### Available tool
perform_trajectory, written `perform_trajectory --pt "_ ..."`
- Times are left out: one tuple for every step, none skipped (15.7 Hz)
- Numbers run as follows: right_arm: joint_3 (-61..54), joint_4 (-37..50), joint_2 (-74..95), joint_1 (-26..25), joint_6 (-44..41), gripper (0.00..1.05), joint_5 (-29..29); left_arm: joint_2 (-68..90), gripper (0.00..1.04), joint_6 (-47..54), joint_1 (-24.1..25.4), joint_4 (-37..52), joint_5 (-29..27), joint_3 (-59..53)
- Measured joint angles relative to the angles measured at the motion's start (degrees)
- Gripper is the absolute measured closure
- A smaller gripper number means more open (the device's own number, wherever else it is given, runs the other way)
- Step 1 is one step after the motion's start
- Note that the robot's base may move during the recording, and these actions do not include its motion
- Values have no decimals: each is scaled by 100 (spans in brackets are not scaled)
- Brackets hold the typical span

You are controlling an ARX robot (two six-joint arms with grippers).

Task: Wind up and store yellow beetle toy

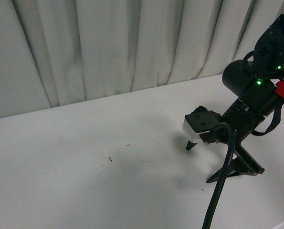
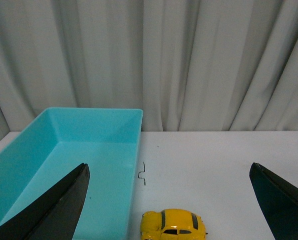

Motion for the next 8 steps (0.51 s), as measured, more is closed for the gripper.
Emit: perform_trajectory --pt "-35 140 -50 35 -7 7 -61 0 7 0 0 4 -2 0" --pt "-131 437 -199 120 -31 7 -184 0 7 0 0 2 -2 0" --pt "-310 680 -509 170 -39 7 -439 0 7 0 0 2 -2 0" --pt "-439 909 -855 179 -52 7 -688 0 7 0 0 2 -2 0" --pt "-525 1150 -1180 168 -59 7 -925 0 7 0 0 4 -2 0" --pt "-632 1475 -1810 87 -48 7 -1325 0 7 -2 0 0 -4 0" --pt "-669 1602 -2234 -13 42 7 -1552 0 7 0 0 4 -2 0" --pt "-686 1637 -2634 -120 144 7 -1711 0 7 0 0 2 -2 0"
